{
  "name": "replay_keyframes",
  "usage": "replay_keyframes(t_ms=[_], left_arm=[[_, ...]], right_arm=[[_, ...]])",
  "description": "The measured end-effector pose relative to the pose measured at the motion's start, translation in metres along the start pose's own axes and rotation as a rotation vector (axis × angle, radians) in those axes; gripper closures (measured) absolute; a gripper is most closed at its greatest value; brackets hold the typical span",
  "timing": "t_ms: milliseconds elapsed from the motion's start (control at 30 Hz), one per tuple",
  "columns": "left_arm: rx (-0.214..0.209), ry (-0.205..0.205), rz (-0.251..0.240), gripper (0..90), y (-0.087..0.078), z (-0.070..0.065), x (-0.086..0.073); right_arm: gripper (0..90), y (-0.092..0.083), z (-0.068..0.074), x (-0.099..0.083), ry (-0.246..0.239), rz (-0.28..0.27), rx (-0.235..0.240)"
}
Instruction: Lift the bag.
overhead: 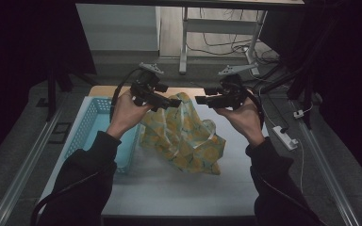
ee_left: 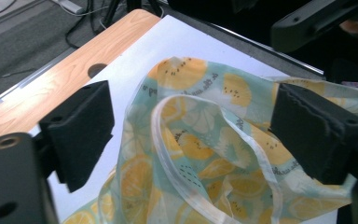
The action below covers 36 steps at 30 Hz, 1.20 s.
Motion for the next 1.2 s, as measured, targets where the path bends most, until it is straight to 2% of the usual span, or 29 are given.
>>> replay_keyframes(t_ms=[167, 433, 633, 733, 967, 1200], left_arm=[[-0.004, -0.013, -0.022, 6.0, -0.009, 0.003, -0.011], [0.015, 0.013, -0.023, 0.0, -0.023, 0.004, -0.034], [0.034, 0.007, -0.035, 0.0, -0.033, 0.009, -0.053], [0.049, 0.002, -0.049, 0.0, -0.037, 0.011, -0.061], [0.057, -0.030, -0.058, 0.0, -0.046, 0.012, -0.081], [0.074, -0.060, -0.050, 0.0, -0.057, 0.010, -0.102]], right_arm=[[34.0, -0.005, 0.000, -0.006, 0.006, -0.008, -0.011], [22.8, -0.008, -0.002, -0.020, 0.017, 0.000, -0.016], [9.5, -0.006, 0.001, -0.030, 0.001, 0.017, -0.048], [6.2, -0.005, 0.002, -0.034, -0.009, 0.009, -0.059], [5.4, -0.006, 0.000, -0.047, -0.001, 0.001, -0.069], [3.9, -0.012, -0.010, -0.066, 0.014, 0.006, -0.110]])
Point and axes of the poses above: each handheld gripper's, and its own axes: y roughly forward along the jaws, x roughly out of its top, z roughly to its left, the point moved 6 cm from there along y, roughly forward along the jaws, and after that the axes turned 1 degree about -y, right-handed, at the moved point
